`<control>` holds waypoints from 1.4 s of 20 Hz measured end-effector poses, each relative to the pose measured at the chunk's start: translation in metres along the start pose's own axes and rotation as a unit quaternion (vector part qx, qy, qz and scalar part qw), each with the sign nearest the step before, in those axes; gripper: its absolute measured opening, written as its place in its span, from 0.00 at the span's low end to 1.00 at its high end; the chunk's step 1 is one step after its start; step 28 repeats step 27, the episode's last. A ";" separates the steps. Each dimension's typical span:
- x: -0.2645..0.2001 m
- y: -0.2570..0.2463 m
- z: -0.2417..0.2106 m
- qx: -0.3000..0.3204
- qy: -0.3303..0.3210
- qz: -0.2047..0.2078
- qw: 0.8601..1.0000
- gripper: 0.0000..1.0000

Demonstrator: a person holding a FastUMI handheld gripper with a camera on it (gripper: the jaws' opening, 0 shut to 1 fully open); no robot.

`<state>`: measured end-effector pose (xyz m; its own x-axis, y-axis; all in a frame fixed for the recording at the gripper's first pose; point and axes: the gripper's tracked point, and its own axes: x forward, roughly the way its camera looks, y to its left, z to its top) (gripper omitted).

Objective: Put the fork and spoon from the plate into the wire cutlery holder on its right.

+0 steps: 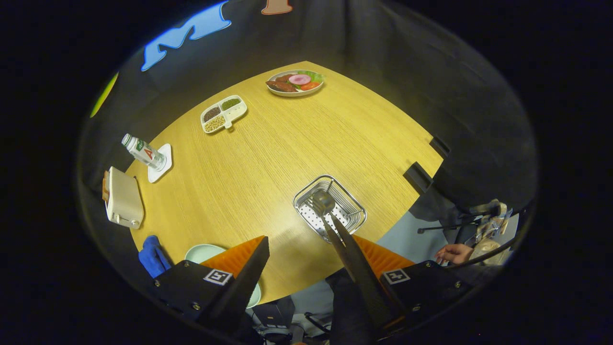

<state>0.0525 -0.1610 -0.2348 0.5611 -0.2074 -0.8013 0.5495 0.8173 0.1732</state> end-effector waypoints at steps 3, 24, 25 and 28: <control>-0.003 0.006 0.008 -0.015 -0.026 0.009 1.000 0.98; -0.223 0.126 0.120 -0.164 -0.515 0.205 0.816 0.98; -0.228 0.129 0.118 -0.170 -0.522 0.207 0.810 0.98; -0.234 0.137 0.113 -0.176 -0.526 0.218 0.803 0.98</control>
